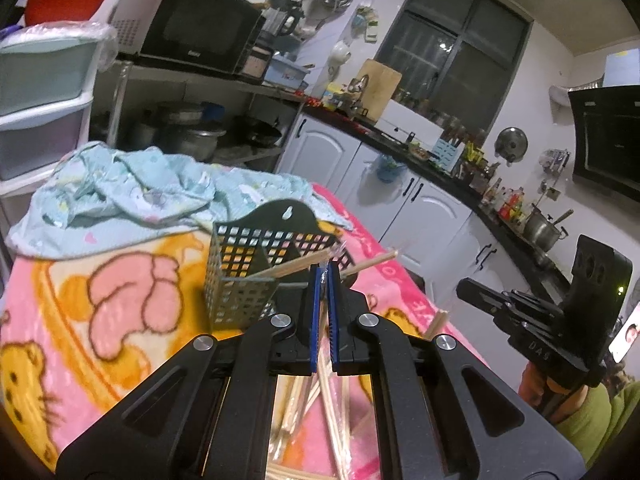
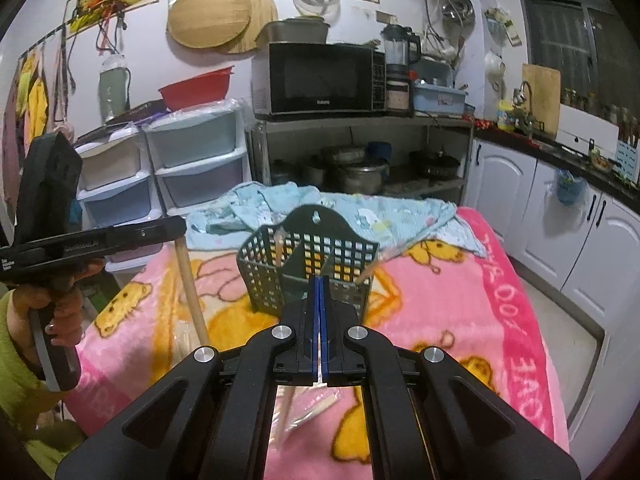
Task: Organize utensils
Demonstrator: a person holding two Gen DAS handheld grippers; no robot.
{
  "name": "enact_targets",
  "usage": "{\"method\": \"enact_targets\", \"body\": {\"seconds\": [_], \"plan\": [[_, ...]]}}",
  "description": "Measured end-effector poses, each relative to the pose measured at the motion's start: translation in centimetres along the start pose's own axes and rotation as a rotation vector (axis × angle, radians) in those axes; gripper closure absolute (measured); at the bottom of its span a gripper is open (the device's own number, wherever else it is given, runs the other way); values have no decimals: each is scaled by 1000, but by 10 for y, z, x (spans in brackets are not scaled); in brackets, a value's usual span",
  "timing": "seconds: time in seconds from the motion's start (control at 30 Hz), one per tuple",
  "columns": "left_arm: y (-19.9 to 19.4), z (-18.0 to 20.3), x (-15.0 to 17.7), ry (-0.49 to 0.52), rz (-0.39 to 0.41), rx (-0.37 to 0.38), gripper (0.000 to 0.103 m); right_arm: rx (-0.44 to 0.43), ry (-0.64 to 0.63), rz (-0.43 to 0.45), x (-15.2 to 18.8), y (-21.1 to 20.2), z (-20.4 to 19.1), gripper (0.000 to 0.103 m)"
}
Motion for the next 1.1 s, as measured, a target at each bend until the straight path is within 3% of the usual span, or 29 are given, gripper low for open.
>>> {"method": "enact_targets", "body": {"seconds": [0.6,1.1], "plan": [[-29,26,-70,97,181,7,101,-15,-57,174,-61,-21,-14,102],[-31,19,-120,100,289,-53,101,-6,-93,325,-118,-28,-18,102]]}}
Point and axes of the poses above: each gripper's, at about its wrist camera, not at the fingertips, and y roughly the way its jaws point, z to its right, x to its underside, the point moved 1 cm from there along y, roughly the way its jaws point, and after that the axes turned 3 degrees about y, right-handed, at the moved point
